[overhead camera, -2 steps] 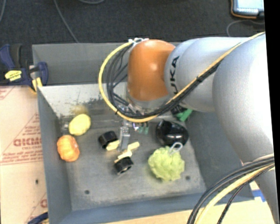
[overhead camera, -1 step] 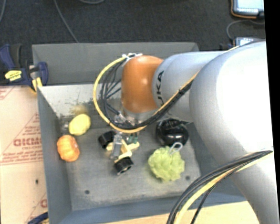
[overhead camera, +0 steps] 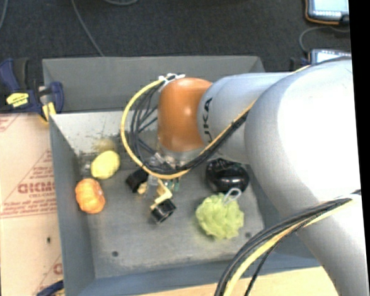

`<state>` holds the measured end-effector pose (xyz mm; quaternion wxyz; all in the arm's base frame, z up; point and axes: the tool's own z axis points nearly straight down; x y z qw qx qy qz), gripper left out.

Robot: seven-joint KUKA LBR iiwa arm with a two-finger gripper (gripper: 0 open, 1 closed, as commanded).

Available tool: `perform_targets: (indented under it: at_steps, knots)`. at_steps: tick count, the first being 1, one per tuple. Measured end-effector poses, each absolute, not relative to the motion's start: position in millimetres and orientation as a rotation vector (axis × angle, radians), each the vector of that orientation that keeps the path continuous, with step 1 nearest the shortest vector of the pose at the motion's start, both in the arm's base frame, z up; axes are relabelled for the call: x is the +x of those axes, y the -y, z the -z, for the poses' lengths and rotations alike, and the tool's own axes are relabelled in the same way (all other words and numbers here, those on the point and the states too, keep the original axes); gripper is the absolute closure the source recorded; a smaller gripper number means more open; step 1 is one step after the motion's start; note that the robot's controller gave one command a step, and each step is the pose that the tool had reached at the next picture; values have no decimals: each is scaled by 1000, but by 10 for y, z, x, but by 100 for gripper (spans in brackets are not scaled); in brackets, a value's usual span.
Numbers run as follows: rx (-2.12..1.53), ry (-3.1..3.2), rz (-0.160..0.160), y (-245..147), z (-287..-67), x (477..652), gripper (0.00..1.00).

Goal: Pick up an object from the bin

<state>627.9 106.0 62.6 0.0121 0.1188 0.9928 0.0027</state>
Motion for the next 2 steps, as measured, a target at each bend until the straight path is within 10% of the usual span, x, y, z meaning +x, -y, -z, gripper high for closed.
perform_targets:
  at_steps: [2]
  knots:
    - [363,-3102,-6,-1057,-675,6248,100]
